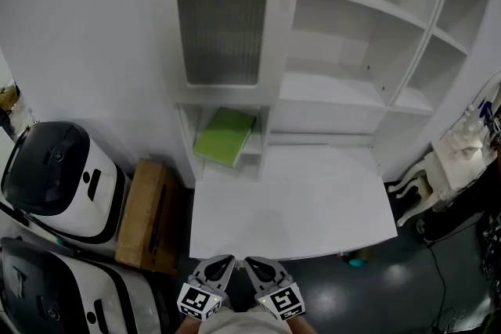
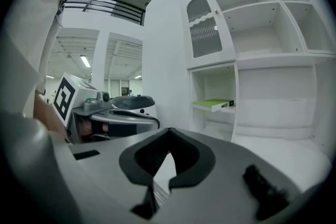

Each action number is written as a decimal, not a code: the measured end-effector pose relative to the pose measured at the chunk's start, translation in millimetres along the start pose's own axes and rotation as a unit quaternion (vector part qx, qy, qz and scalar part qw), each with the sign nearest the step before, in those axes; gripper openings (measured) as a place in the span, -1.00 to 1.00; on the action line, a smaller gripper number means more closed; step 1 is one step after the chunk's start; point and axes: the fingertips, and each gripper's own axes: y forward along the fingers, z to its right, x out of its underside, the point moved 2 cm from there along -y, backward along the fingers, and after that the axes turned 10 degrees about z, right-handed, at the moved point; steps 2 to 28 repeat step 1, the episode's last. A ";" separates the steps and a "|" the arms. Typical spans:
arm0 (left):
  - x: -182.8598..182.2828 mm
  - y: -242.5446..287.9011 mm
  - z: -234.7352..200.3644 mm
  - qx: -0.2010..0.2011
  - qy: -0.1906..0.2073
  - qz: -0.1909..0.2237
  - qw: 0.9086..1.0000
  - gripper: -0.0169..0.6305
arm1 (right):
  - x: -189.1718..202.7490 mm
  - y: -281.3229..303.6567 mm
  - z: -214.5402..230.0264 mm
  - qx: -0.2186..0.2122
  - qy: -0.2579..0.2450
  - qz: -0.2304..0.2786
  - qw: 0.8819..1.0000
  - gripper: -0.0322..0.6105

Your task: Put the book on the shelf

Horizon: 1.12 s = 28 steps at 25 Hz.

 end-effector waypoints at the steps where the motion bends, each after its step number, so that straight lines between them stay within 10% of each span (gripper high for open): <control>1: 0.1 1.2 2.1 0.001 0.002 0.000 1.000 -0.92 | 0.4 -1.2 0.9 0.000 -0.001 0.001 1.000 -0.86; 28: 0.1 1.2 2.1 0.001 0.002 0.000 1.000 -0.92 | 0.4 -1.2 0.9 0.000 -0.001 0.001 1.000 -0.86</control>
